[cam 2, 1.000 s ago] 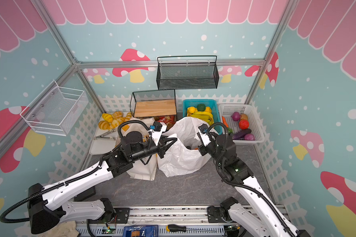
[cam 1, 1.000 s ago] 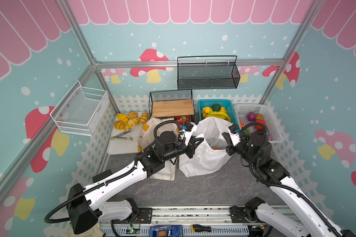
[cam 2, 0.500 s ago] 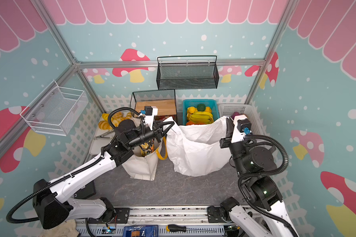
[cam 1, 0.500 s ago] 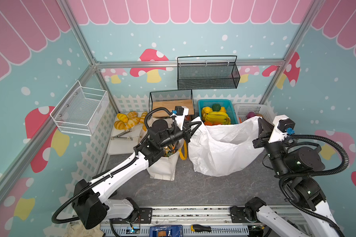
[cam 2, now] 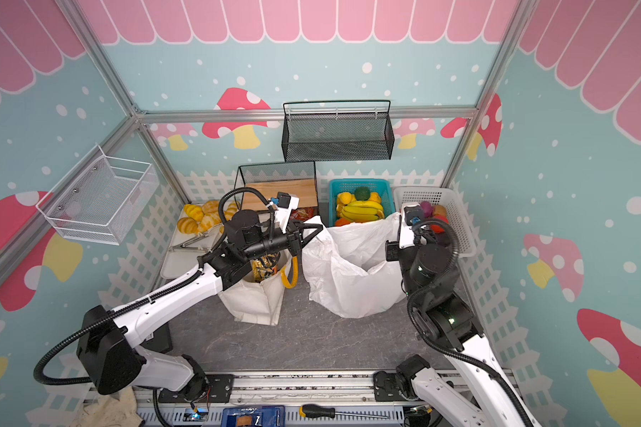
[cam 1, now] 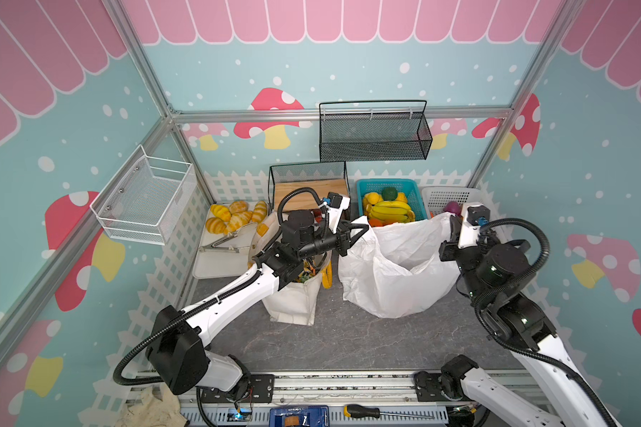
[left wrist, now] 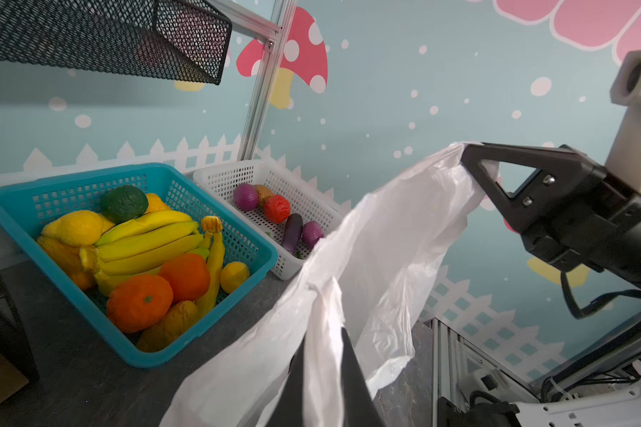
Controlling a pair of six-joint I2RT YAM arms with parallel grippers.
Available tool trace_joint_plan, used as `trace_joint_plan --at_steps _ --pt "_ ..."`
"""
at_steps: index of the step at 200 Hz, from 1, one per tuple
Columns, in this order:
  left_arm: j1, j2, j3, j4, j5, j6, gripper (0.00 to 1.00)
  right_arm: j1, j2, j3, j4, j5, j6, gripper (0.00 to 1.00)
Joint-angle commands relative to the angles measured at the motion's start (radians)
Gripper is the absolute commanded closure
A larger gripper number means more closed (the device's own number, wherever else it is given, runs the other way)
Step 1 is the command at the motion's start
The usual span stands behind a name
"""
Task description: Place the mixed food into the grocery bags and tie them
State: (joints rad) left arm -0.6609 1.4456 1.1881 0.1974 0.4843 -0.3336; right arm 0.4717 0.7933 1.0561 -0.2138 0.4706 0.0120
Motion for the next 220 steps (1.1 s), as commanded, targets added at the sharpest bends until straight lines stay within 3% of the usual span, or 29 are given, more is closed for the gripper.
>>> trace_joint_plan --at_steps 1,38,56,83,113,173,220 --pt "0.009 -0.019 0.032 0.002 0.011 0.035 0.82 -0.032 0.025 -0.008 0.064 -0.033 -0.001 1.0" --pt "0.007 -0.073 -0.034 0.025 -0.047 0.112 0.58 -0.155 0.103 0.005 0.089 -0.257 0.053 1.0" --pt "0.001 -0.092 -0.047 0.027 -0.071 0.136 0.44 -0.188 0.12 0.004 0.106 -0.304 0.055 1.0" --pt "-0.012 -0.094 -0.023 -0.01 -0.1 0.177 0.31 -0.208 0.144 0.01 0.113 -0.342 0.052 1.0" --pt "-0.06 -0.091 0.008 -0.054 -0.165 0.239 0.23 -0.219 0.159 0.002 0.12 -0.358 0.049 1.0" --pt "-0.15 -0.012 0.164 -0.197 -0.446 0.381 0.14 -0.234 0.17 -0.008 0.129 -0.384 0.044 1.0" --pt "-0.179 0.09 0.33 -0.365 -0.465 0.302 0.15 -0.245 0.171 -0.01 0.134 -0.385 0.042 1.0"
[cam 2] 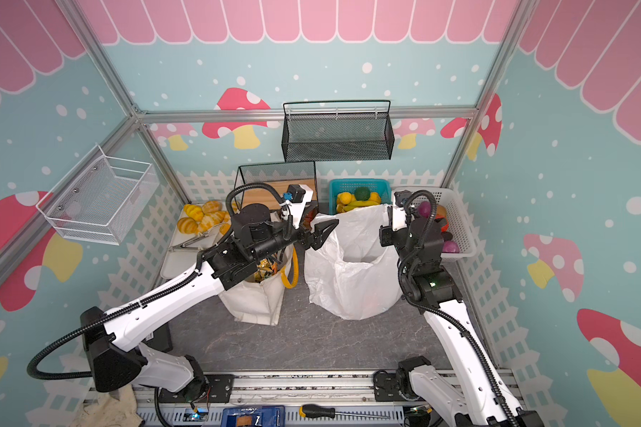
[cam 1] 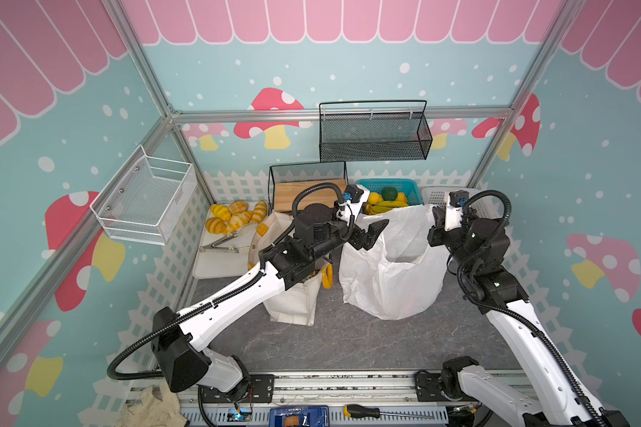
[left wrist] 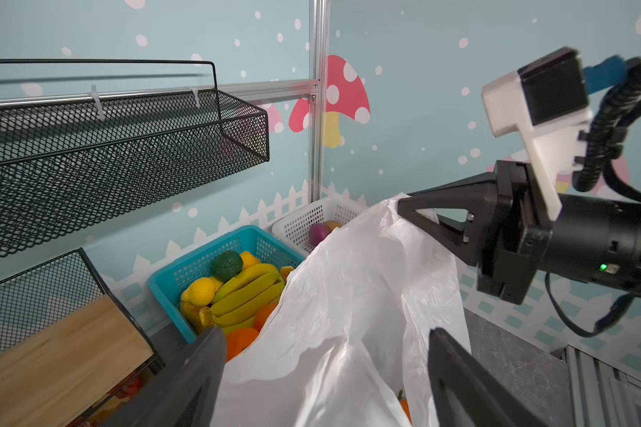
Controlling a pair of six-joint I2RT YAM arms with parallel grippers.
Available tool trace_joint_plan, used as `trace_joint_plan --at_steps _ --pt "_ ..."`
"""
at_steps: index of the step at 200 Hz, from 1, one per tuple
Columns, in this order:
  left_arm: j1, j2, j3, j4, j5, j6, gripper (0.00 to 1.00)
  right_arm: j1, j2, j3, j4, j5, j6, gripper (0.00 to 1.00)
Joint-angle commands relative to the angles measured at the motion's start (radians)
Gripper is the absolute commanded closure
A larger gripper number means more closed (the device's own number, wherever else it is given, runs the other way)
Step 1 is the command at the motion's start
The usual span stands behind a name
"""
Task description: Place the mixed food into the grocery bags and tie them
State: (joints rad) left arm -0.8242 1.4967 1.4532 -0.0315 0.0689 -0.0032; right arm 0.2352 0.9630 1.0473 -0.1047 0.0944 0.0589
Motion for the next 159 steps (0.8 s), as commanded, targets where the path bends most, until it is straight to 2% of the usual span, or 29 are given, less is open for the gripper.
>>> trace_joint_plan --at_steps 1,23,48,69,79,99,110,128,143,159 --pt "-0.017 0.04 0.067 -0.138 -0.05 -0.032 0.15 -0.008 0.002 0.0 0.026 -0.009 -0.005 1.0" --pt "-0.035 0.076 0.098 -0.17 -0.069 -0.065 0.17 -0.011 0.009 0.005 0.034 -0.02 0.0 1.0" --pt "-0.047 0.114 0.149 -0.219 -0.058 -0.087 0.28 -0.013 0.019 0.011 0.039 -0.027 0.002 1.0" --pt "-0.045 0.11 0.162 -0.224 0.026 -0.09 0.44 -0.017 0.012 0.016 0.037 0.0 -0.015 1.0" --pt "-0.033 0.097 0.162 -0.208 0.099 -0.106 0.53 -0.021 0.004 0.016 0.036 0.019 -0.024 1.0" --pt "0.015 0.063 0.131 -0.084 0.318 -0.227 0.7 -0.032 -0.007 0.017 0.032 0.046 -0.033 1.0" --pt "0.034 0.049 0.1 0.002 0.398 -0.307 0.78 -0.04 -0.009 0.023 0.026 0.053 -0.04 1.0" --pt "0.045 0.029 0.043 0.083 0.422 -0.356 0.93 -0.048 -0.004 0.04 0.01 0.108 -0.055 1.0" --pt "0.051 0.017 0.008 0.104 0.411 -0.364 1.0 -0.05 -0.003 0.044 0.007 0.195 -0.083 1.0" --pt "0.064 0.017 -0.019 0.133 0.426 -0.394 1.0 -0.051 -0.002 0.046 0.003 0.271 -0.104 0.99"
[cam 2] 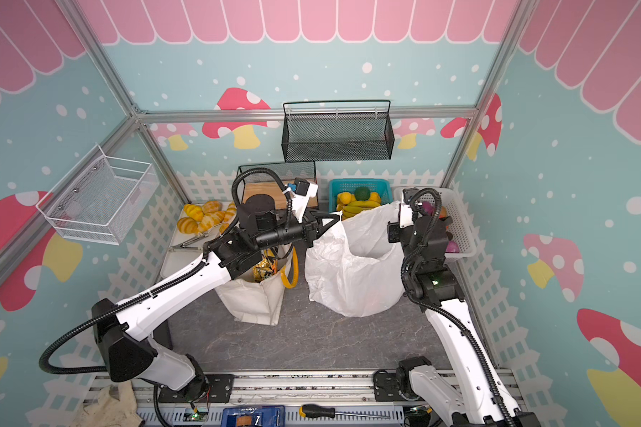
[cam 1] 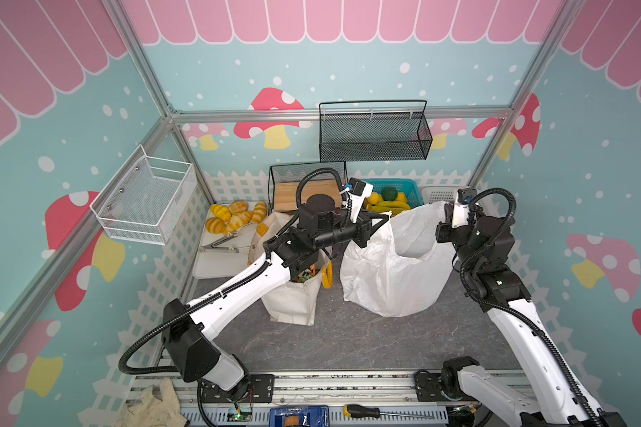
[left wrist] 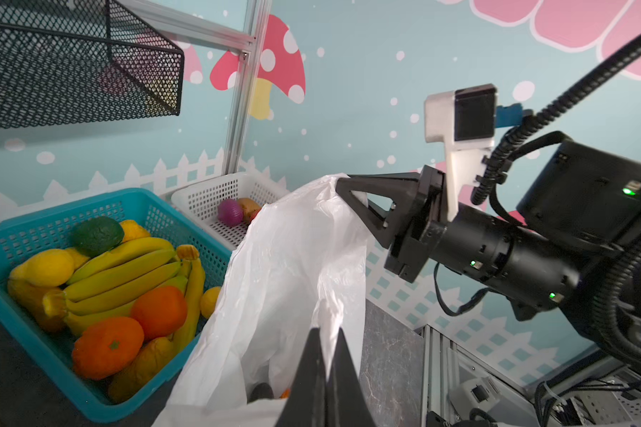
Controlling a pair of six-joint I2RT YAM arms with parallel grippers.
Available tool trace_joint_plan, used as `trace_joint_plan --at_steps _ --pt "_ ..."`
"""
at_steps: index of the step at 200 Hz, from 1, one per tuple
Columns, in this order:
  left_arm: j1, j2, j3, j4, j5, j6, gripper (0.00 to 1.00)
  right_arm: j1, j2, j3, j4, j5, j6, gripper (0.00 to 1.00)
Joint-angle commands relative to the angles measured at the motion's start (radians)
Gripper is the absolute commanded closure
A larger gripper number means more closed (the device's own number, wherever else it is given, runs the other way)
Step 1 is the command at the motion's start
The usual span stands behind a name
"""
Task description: Place the mixed food into the grocery bags and tie them
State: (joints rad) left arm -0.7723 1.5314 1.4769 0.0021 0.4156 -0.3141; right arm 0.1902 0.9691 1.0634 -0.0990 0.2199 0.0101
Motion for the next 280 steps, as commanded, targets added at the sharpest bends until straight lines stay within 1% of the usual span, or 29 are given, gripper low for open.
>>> trace_joint_plan --at_steps 1,10,16,27,41,46,60,75,78,83,115,141,157,194,211,228,255,280 --pt "0.012 -0.017 -0.045 0.101 0.08 -0.087 1.0 -0.006 -0.008 0.031 -0.002 0.148 -0.056 0.99" --pt "0.022 -0.016 -0.058 0.123 0.098 -0.109 1.0 -0.005 -0.009 0.032 -0.002 0.163 -0.059 0.95" --pt "0.028 -0.014 -0.067 0.139 0.111 -0.123 1.0 -0.006 -0.01 0.034 -0.002 0.169 -0.057 0.92" --pt "0.035 -0.009 -0.075 0.156 0.137 -0.147 1.0 -0.006 -0.017 0.041 -0.005 0.169 -0.053 0.79" --pt "0.042 -0.001 -0.078 0.162 0.152 -0.162 1.0 -0.006 -0.036 0.051 -0.009 0.134 -0.056 0.63" --pt "0.044 0.001 -0.08 0.163 0.154 -0.166 1.0 -0.006 -0.043 0.058 -0.015 0.101 -0.06 0.57" --pt "0.052 0.002 -0.091 0.178 0.152 -0.184 1.0 -0.005 -0.062 0.082 -0.035 -0.027 -0.069 0.31" --pt "0.061 0.005 -0.099 0.195 0.152 -0.205 1.0 -0.003 -0.07 0.109 -0.061 -0.172 -0.072 0.11" --pt "0.064 0.006 -0.099 0.198 0.152 -0.21 1.0 -0.001 -0.076 0.11 -0.061 -0.197 -0.07 0.06" --pt "0.066 0.006 -0.098 0.198 0.152 -0.217 1.0 0.0 -0.086 0.107 -0.056 -0.234 -0.073 0.02" --pt "0.069 -0.003 -0.102 0.19 0.133 -0.224 1.0 0.011 -0.174 0.042 0.019 -0.421 -0.073 0.02" --pt "0.071 -0.009 -0.112 0.186 0.11 -0.221 1.0 0.024 -0.169 0.028 0.016 -0.61 -0.068 0.03" --pt "0.073 -0.008 -0.11 0.186 0.103 -0.228 1.0 0.053 -0.176 -0.033 0.044 -0.674 -0.064 0.04" --pt "0.073 -0.011 -0.098 0.187 0.083 -0.275 1.0 0.164 -0.176 -0.231 0.203 -0.651 -0.04 0.05" --pt "0.071 -0.019 -0.103 0.193 0.067 -0.312 1.0 0.206 -0.153 -0.323 0.329 -0.619 -0.014 0.05" --pt "0.071 -0.029 -0.123 0.223 0.05 -0.355 1.0 0.238 -0.122 -0.403 0.492 -0.595 0.023 0.05" --pt "0.065 -0.044 -0.146 0.244 0.008 -0.401 1.0 0.289 -0.058 -0.474 0.692 -0.553 0.04 0.04" --pt "0.058 -0.055 -0.168 0.277 -0.012 -0.449 1.0 0.336 0.007 -0.49 0.849 -0.451 0.043 0.04"
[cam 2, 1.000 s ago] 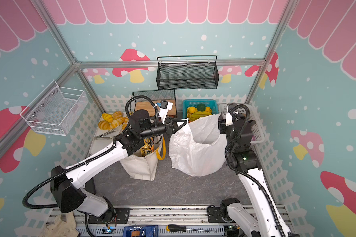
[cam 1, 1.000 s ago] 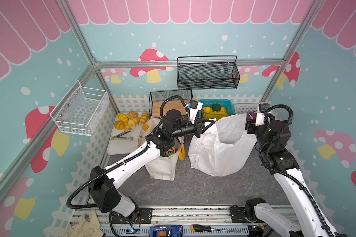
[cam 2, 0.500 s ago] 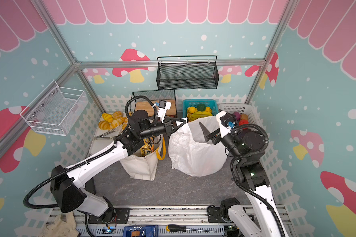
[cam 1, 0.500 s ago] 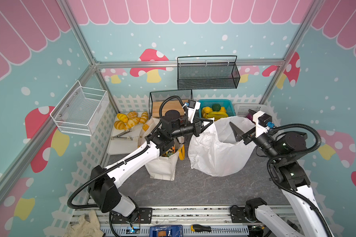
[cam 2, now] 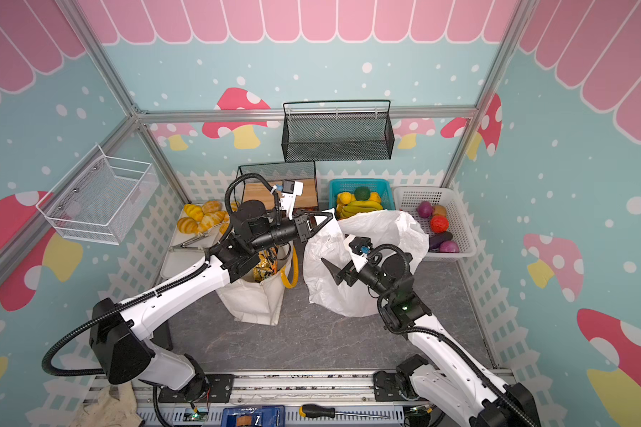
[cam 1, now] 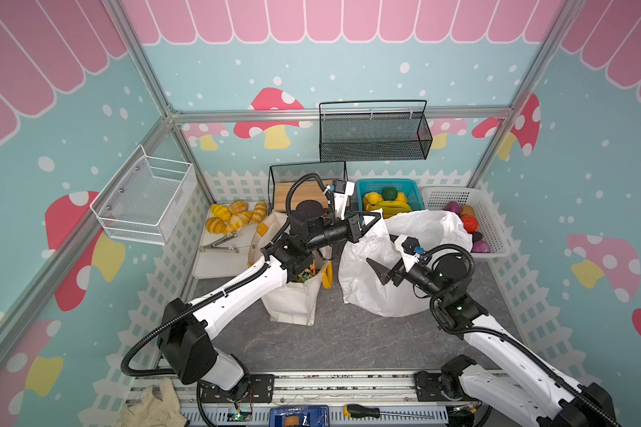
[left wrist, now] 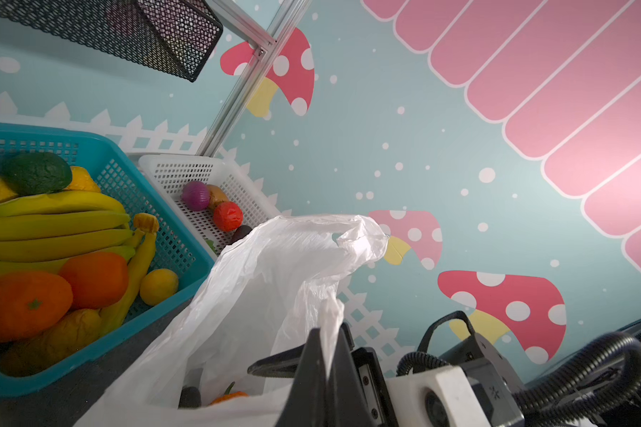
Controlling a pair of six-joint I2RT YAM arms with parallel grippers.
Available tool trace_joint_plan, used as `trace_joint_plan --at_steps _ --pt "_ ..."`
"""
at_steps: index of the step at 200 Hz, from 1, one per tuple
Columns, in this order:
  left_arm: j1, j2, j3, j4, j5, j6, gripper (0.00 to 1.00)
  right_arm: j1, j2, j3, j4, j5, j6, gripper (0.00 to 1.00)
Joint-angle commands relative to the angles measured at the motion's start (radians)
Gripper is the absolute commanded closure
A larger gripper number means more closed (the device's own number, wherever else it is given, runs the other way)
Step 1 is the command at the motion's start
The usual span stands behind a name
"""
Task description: Place the mixed food into the grocery bags and tie them
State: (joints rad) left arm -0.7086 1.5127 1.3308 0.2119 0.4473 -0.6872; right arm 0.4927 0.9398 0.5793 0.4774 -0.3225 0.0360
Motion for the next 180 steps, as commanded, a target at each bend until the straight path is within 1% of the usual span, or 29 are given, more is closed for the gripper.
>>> trace_joint_plan --at_steps 1,23,36,53,63,80,120,133,148,160,180 --pt "-0.007 -0.037 -0.022 0.069 -0.045 -0.078 1.0 0.036 0.038 -0.007 0.277 0.095 0.018 0.04" --pt "-0.012 -0.043 -0.036 0.095 -0.057 -0.118 1.0 0.072 0.101 -0.008 0.409 0.176 0.006 0.05" --pt "-0.015 -0.048 -0.041 0.107 -0.06 -0.142 1.0 0.082 0.145 -0.003 0.48 0.199 -0.001 0.07" --pt "-0.016 -0.05 -0.044 0.12 -0.058 -0.166 1.0 0.087 0.217 0.007 0.574 0.194 -0.01 0.12" --pt "-0.016 -0.051 -0.044 0.125 -0.054 -0.175 1.0 0.088 0.26 0.013 0.619 0.199 -0.01 0.17" --pt "-0.016 -0.054 -0.047 0.127 -0.054 -0.187 1.0 0.086 0.318 -0.001 0.69 0.223 -0.019 0.28" --pt "-0.013 -0.06 -0.048 0.107 -0.052 -0.189 1.0 0.085 0.351 -0.1 0.742 0.248 -0.048 0.67" --pt "-0.009 -0.056 -0.04 0.095 -0.042 -0.174 1.0 0.086 0.338 -0.136 0.739 0.253 -0.047 0.78" --pt "-0.008 -0.047 -0.016 0.045 -0.028 -0.128 1.0 0.086 0.308 -0.173 0.724 0.255 -0.041 0.86" --pt "-0.009 -0.036 0.018 -0.017 -0.012 -0.072 0.95 0.085 0.278 -0.192 0.691 0.253 -0.035 0.91" --pt "-0.018 -0.013 0.066 -0.113 0.002 0.017 0.86 0.085 0.229 -0.213 0.636 0.25 -0.022 0.95"
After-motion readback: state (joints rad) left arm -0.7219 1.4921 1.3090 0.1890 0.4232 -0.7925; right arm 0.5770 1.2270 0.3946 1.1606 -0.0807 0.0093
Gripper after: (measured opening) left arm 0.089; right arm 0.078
